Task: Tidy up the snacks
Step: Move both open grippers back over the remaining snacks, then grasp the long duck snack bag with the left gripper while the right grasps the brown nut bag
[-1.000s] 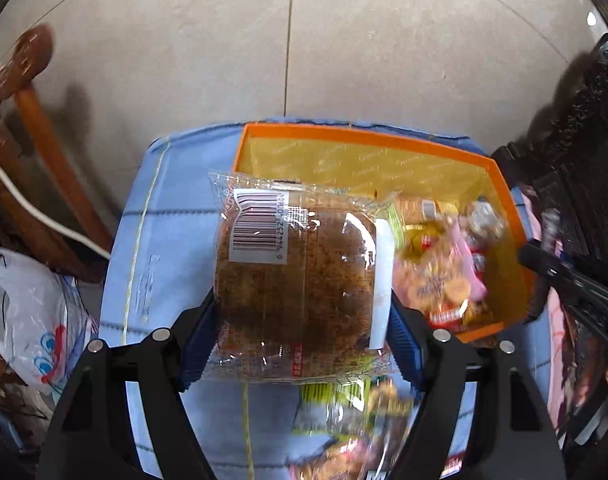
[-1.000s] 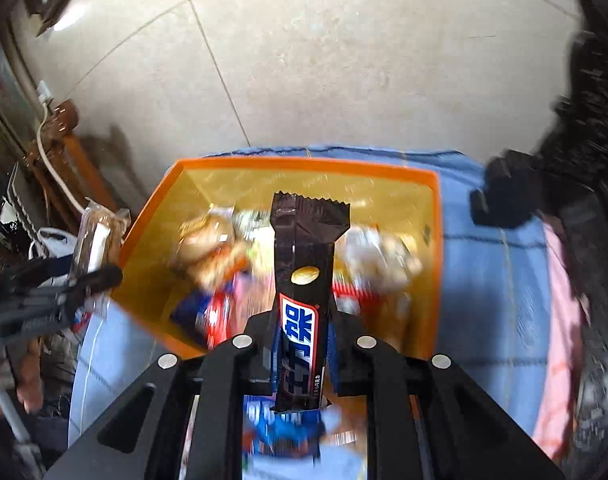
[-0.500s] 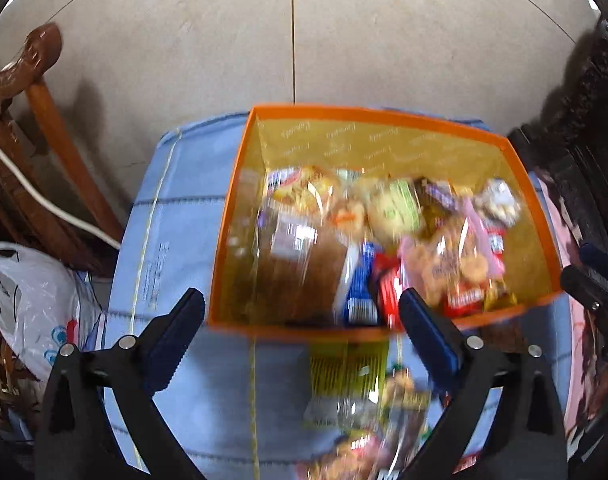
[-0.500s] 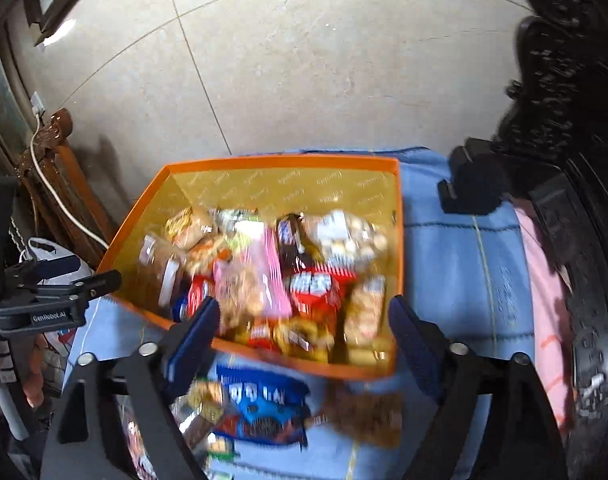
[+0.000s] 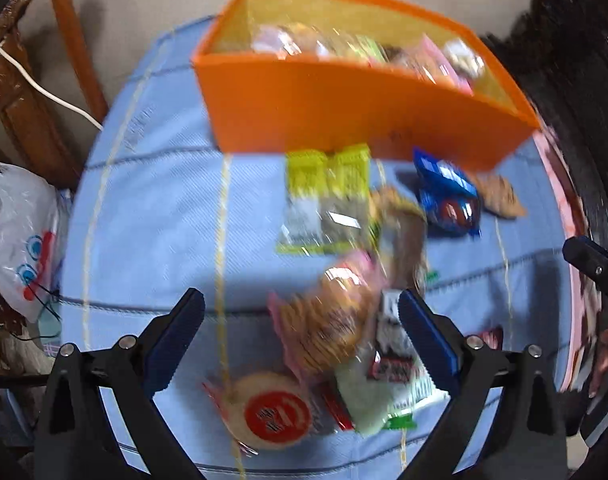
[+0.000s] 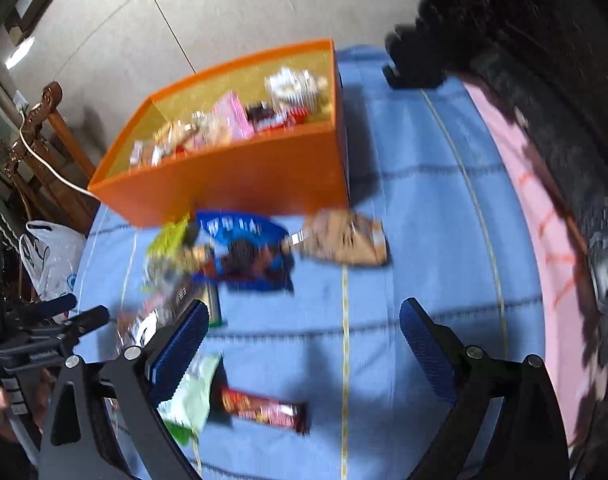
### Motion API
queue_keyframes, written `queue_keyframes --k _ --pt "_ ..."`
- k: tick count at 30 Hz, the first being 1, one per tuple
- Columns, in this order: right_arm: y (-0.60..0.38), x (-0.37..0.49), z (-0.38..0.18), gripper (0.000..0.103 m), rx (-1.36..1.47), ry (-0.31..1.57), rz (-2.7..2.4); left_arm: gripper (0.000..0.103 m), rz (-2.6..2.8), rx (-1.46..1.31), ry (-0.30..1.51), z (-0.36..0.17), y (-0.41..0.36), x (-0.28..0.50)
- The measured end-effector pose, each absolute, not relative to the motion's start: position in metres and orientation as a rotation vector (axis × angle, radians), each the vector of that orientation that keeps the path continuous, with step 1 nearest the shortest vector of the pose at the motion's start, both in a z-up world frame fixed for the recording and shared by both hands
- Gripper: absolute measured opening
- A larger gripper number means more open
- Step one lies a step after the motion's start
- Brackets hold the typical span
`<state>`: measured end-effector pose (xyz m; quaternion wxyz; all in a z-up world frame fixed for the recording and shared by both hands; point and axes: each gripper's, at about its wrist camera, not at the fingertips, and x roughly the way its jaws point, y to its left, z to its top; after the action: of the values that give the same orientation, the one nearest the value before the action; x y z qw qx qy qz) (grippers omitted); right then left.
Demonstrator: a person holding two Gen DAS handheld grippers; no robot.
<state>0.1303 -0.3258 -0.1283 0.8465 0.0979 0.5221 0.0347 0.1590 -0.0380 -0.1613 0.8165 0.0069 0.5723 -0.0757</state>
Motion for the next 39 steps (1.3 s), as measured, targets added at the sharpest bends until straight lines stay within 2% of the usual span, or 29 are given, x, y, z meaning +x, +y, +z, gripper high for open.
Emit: queue_keyframes --k 5,6,8,9,10,13,20,27,28,30,31,32,39 --pt "-0.331 0.108 -0.142 0.097 0.233 1.137 0.077 0.09 -0.189 0.077 1.247 -0.176 -0.067 0.161" --pt "-0.332 0.107 -0.143 0.097 0.238 1.141 0.076 0.083 -0.198 0.083 1.257 -0.178 -0.074 0.165" --pt "-0.335 0.106 -0.146 0.097 0.241 1.15 0.072 0.078 -0.216 0.101 1.275 -0.184 -0.087 0.175" --pt "-0.336 0.106 -0.147 0.097 0.239 1.152 0.068 0.072 -0.224 0.119 1.292 -0.19 -0.096 0.181" --pt "-0.338 0.107 -0.148 0.097 0.239 1.152 0.065 0.052 -0.235 0.125 1.303 -0.194 -0.102 0.183" --pt "-0.342 0.114 -0.15 0.097 0.233 1.156 0.055 0.026 -0.289 0.121 1.298 -0.202 -0.114 0.188" --pt "-0.339 0.17 -0.164 0.097 0.052 1.093 0.035 0.024 -0.347 -0.073 1.296 -0.181 -0.071 0.178" --pt "-0.317 0.233 -0.219 0.095 -0.14 1.175 0.132 0.025 -0.295 -0.176 1.287 -0.174 -0.027 0.174" --pt "-0.313 0.238 -0.226 0.083 -0.157 1.2 0.135 0.025 -0.288 -0.185 1.292 -0.175 -0.023 0.173" --pt "-0.311 0.242 -0.226 0.076 -0.164 1.199 0.139 0.025 -0.273 -0.215 1.308 -0.18 -0.017 0.174" --pt "-0.311 0.242 -0.223 0.06 -0.16 1.201 0.138 0.025 -0.267 -0.224 1.312 -0.182 -0.015 0.174" --pt "-0.311 0.239 -0.216 0.054 -0.142 1.195 0.15 0.025 -0.264 -0.231 1.313 -0.184 -0.013 0.174" --pt "-0.326 0.192 -0.169 0.052 0.013 1.126 0.183 0.025 -0.28 -0.236 1.278 -0.174 -0.008 0.173"
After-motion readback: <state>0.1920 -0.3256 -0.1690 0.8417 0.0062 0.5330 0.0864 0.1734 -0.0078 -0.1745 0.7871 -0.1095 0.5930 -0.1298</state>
